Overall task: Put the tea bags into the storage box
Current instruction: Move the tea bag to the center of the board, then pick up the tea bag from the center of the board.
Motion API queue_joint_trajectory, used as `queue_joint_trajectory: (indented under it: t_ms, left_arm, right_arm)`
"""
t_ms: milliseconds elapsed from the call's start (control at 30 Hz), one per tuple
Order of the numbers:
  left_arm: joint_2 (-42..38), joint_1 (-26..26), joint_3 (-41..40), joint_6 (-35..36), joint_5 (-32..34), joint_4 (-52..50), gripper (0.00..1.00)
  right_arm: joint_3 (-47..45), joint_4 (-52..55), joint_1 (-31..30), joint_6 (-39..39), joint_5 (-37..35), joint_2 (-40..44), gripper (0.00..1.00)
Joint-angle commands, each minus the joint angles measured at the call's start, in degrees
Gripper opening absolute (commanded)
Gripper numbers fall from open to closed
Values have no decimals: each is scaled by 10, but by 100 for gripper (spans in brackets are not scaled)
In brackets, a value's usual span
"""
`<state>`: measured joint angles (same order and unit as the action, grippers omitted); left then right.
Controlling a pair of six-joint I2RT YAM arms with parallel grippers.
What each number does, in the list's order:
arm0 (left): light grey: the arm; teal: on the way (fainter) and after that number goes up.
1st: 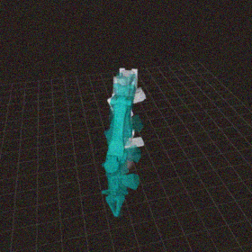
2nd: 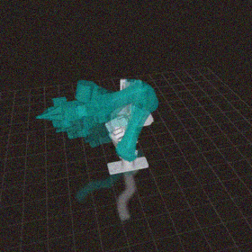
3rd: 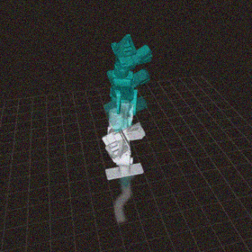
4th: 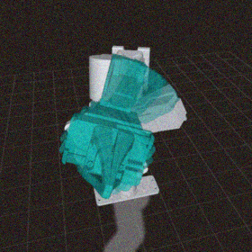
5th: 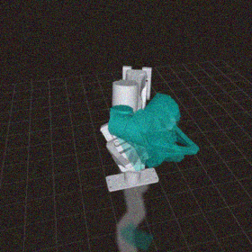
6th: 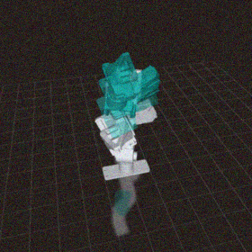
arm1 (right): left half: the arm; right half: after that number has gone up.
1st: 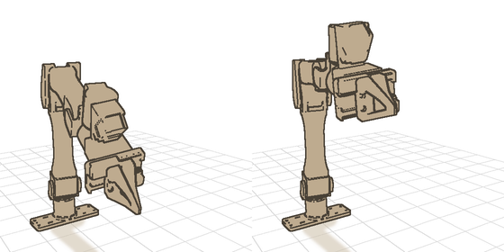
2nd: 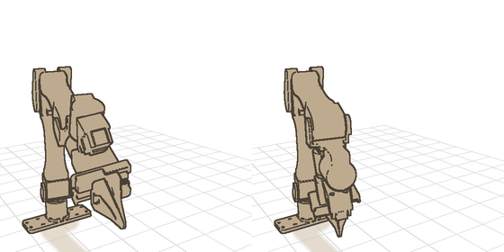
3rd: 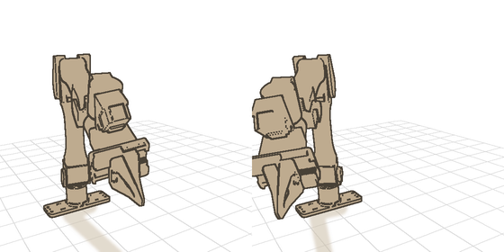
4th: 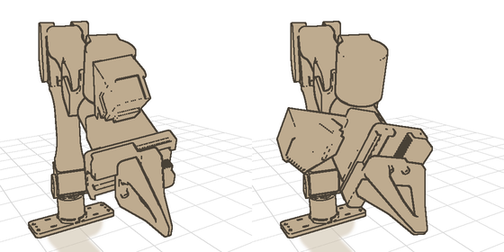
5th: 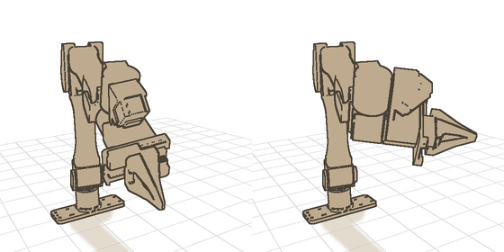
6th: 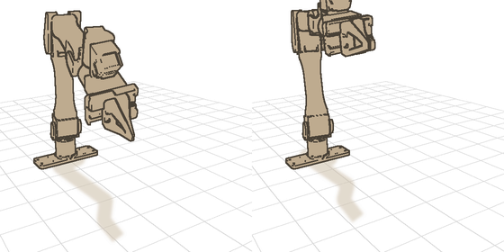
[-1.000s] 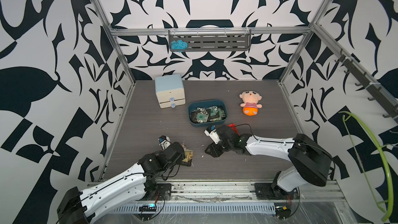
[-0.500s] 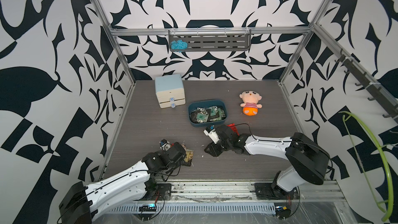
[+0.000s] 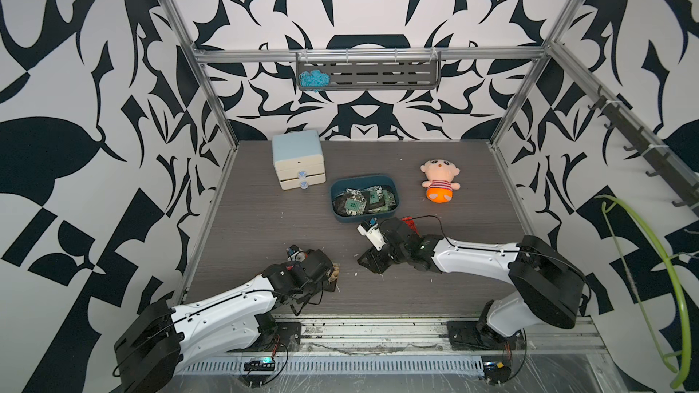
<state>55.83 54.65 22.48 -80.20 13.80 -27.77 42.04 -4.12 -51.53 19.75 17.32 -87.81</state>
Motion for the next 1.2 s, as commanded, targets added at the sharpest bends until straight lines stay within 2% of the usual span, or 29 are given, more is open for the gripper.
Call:
queue_joint_trajectory:
  t_ms: [0,400,600,700,967,1167]
  left_arm:
    - [21,1,-9,0,11,31,32]
    - [104,7,9,18,6,69,29]
    - [121,16,13,17,12,81,28]
    - [128,19,18,21,12,84,27]
    - [66,23,39,32,29,69,25]
    - [33,23,44,32,98,29,22]
  right_arm:
    - [9,-12,-4,0,-8,0,41]
    - [25,-1,-4,15,-12,-25,47]
    - [36,-12,-2,51,-6,-50,51]
    - [37,-40,1,79,21,-67,51]
    - [45,-52,1,86,39,-89,47]
    - [39,-62,1,86,42,-85,47]
